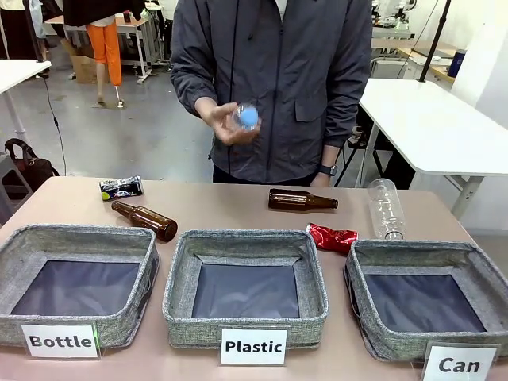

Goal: Sort the can waste into the basket.
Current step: Pick up the can waste from the table and place it in the right Fabric basket.

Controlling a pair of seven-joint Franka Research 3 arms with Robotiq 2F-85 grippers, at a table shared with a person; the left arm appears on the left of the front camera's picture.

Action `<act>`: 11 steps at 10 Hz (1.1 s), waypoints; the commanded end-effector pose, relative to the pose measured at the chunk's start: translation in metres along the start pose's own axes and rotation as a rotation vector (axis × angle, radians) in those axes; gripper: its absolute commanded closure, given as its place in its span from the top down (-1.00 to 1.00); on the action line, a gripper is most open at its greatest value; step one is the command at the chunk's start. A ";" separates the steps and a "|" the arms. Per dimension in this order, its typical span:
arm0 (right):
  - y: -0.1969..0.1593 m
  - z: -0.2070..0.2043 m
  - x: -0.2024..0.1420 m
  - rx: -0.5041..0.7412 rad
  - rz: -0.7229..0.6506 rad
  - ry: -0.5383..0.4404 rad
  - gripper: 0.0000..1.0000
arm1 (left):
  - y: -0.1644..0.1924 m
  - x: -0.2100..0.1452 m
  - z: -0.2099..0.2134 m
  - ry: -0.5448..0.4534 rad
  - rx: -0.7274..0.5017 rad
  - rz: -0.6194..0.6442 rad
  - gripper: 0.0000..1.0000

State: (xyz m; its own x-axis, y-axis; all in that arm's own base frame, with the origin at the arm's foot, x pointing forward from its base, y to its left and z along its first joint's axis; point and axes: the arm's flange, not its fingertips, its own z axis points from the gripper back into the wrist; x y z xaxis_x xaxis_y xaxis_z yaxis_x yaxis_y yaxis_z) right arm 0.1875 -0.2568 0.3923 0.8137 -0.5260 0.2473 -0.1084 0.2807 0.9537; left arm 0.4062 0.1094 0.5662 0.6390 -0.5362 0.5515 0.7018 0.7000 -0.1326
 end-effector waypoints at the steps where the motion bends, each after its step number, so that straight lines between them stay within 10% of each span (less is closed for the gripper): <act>1: 0.001 0.001 0.003 0.015 0.026 -0.013 1.00 | 0.005 0.016 -0.033 0.033 0.102 -0.170 1.00; 4: 0.001 0.001 0.003 0.015 0.026 -0.013 1.00 | -0.029 0.045 -0.087 0.254 0.102 -0.291 1.00; 7: 0.001 0.001 0.003 0.015 0.026 -0.013 1.00 | -0.024 0.053 -0.087 0.202 0.111 -0.300 1.00; 11: 0.001 0.001 0.003 0.015 0.026 -0.013 1.00 | -0.011 -0.036 -0.015 -0.083 0.044 -0.430 1.00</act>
State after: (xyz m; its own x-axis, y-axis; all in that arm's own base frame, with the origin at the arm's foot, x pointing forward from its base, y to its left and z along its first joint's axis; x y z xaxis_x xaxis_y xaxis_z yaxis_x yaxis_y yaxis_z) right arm 0.1876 -0.2583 0.3925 0.8143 -0.5253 0.2468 -0.1078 0.2809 0.9537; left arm 0.3938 0.1254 0.5467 0.3226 -0.7427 0.5868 0.8561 0.4934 0.1539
